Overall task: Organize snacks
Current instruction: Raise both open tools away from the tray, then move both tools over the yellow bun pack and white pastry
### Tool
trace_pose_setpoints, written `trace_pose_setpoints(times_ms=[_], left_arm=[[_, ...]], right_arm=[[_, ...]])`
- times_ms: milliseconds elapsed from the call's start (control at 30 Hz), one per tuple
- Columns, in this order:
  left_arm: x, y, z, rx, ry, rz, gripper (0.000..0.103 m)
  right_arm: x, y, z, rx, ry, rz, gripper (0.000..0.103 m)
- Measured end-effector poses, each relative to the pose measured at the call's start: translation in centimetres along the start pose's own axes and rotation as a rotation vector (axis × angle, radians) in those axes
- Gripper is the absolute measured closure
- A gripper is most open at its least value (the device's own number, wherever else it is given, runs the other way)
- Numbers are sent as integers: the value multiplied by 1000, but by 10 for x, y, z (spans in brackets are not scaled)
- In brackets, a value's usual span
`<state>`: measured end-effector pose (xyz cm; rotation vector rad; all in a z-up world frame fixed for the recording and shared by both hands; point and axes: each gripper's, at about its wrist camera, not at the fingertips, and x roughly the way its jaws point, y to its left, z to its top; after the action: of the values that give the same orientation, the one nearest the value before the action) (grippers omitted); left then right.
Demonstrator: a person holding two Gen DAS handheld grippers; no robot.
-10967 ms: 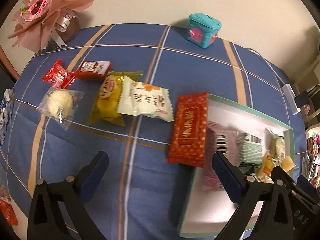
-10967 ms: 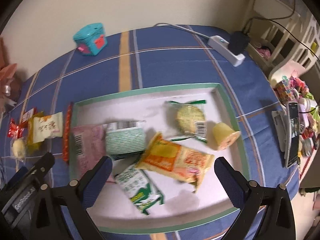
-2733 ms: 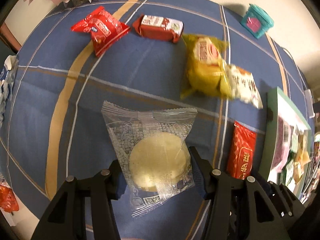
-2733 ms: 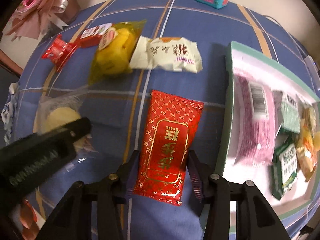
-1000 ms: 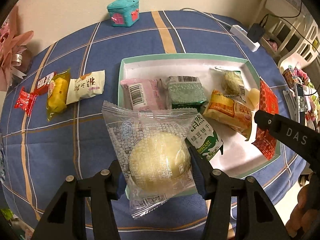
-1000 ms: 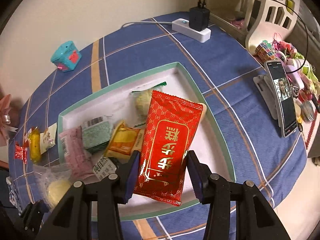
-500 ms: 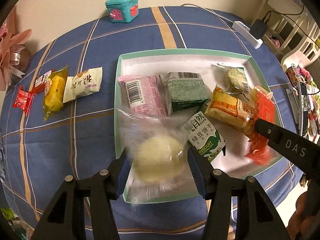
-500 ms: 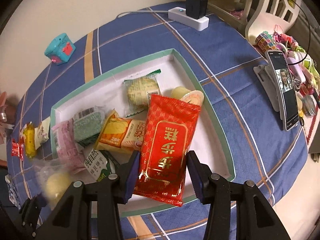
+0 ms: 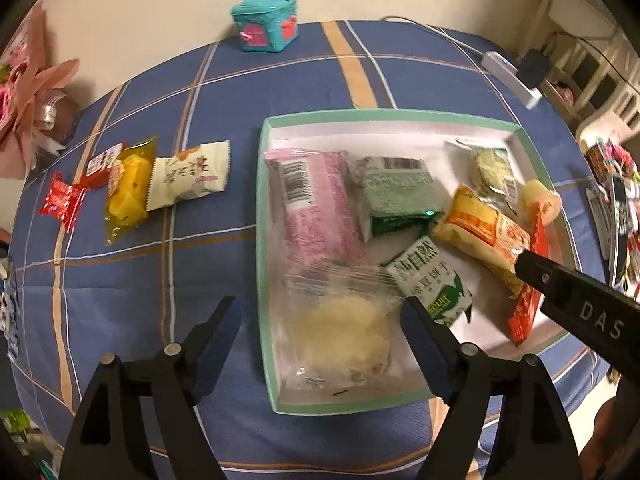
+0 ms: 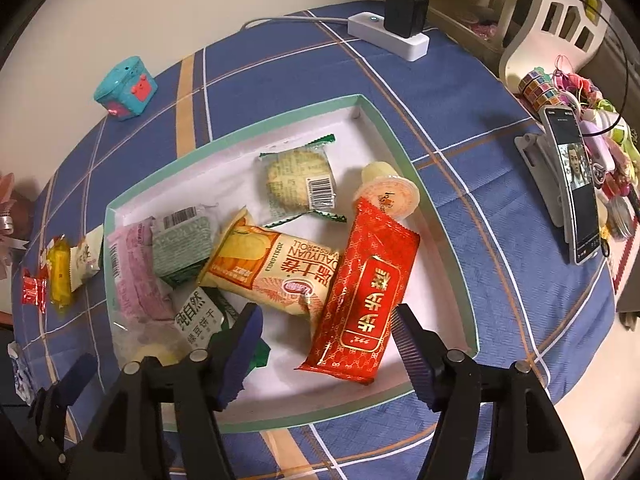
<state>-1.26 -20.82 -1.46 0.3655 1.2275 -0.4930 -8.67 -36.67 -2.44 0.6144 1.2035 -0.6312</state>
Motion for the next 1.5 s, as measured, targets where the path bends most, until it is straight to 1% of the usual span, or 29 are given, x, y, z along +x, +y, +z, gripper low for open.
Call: trace_pose_setpoints(times_ms=[200,400,567,733,933,1000,1067,1133,1167,1233,1333,1500], left_arm=[[-2,34,4,-130,-13,33,20],[-3,71,6,-251,-24,52,20],[-5,92,5,-317,-31,57,20],[-3,104,4,-355,-24,53,20],[-2,107,4,-359,-18,55,20],[-1,106,4,-355,-14,58,19],[1,105,4,-351,-9,63,16],[2,105,3,-348,-6,64,14],[3,105,3,-346,-5,63,11],[4,105,3,-340,-13,71,8],[4,104,2,-327,-26,108,2],[4,105,3,-319,-37,116,2]], right_arm=[[-5,8,-1,-15,-16,14,32],[-10,26,-3,-56,-32,16,33],[-17,42,-6,-104,-53,18,33],[-21,51,-8,-128,-65,27,33],[-21,52,-9,-128,-64,24,33],[-21,52,-9,-126,-63,20,32],[-19,51,-8,-127,-61,16,28],[-18,52,-8,-132,-60,9,16],[-18,53,-8,-134,-63,6,14],[-17,53,-9,-141,-69,5,0],[-16,55,-10,-155,-73,1,0],[-13,56,-11,-164,-64,-2,0]])
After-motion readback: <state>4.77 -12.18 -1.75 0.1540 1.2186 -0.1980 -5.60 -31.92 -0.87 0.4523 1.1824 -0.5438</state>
